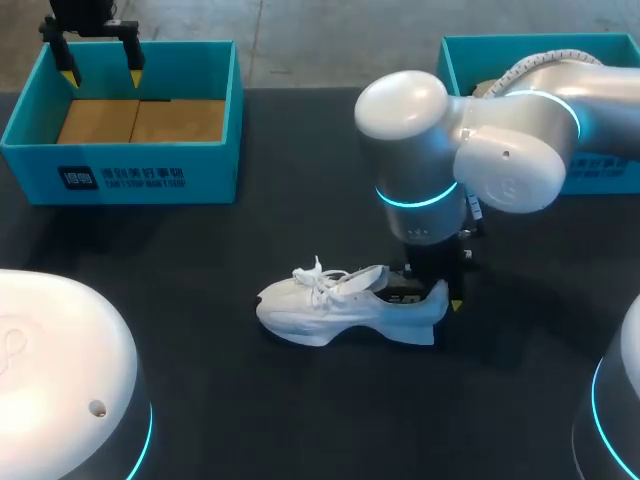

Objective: Take the shoe out of the shoebox, open the shoe tongue, remove and reinsert the insole, then place the shoe into the shoebox

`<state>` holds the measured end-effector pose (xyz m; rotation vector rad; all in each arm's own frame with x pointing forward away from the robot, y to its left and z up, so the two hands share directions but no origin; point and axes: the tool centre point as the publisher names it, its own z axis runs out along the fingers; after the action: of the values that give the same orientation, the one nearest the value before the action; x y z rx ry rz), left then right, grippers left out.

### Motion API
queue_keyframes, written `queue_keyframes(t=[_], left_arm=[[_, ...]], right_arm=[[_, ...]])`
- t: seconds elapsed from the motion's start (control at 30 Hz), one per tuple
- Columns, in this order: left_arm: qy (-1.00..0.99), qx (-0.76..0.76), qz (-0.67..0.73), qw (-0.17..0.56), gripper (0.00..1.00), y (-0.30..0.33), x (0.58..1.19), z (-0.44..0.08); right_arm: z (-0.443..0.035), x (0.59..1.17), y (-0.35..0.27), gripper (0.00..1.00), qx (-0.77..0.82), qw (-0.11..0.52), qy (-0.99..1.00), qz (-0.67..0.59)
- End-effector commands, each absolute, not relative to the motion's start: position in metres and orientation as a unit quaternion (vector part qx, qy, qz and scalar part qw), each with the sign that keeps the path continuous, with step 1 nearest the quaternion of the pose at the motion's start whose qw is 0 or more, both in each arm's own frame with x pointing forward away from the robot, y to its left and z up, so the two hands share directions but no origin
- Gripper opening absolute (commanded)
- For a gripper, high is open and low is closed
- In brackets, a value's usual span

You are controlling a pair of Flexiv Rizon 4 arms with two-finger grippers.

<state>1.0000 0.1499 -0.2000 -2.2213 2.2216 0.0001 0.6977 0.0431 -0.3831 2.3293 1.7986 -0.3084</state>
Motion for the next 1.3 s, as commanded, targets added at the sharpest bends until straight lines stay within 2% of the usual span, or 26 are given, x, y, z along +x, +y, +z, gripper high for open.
queue_keyframes(t=[0.03,0.07,0.1,0.13,0.17,0.83,1.3], left_arm=[[0.707,-0.707,0.000,0.000,1.00,0.150,1.000,-0.200],[0.707,-0.707,0.000,0.000,1.00,0.150,1.000,-0.200],[0.707,-0.707,0.000,0.000,1.00,0.150,1.000,-0.200],[0.707,-0.707,0.000,0.000,1.00,0.150,1.000,-0.200],[0.707,-0.707,0.000,0.000,1.00,0.150,1.000,-0.200],[0.707,-0.707,0.000,0.000,1.00,0.150,1.000,-0.200],[0.707,-0.707,0.000,0.000,1.00,0.150,1.000,-0.200]], right_arm=[[-0.389,0.698,0.043,0.00,0.782,0.086,0.609,-0.105],[-0.389,0.698,0.042,0.00,0.781,0.085,0.609,-0.105],[-0.389,0.698,0.041,0.23,0.781,0.083,0.610,-0.105],[-0.388,0.697,0.040,0.49,0.781,0.082,0.610,-0.105],[-0.386,0.697,0.039,1.00,0.782,0.081,0.609,-0.104],[-0.330,0.701,0.040,1.00,0.782,0.057,0.615,-0.081],[-0.284,0.704,0.018,1.00,0.742,0.033,0.669,-0.008]])
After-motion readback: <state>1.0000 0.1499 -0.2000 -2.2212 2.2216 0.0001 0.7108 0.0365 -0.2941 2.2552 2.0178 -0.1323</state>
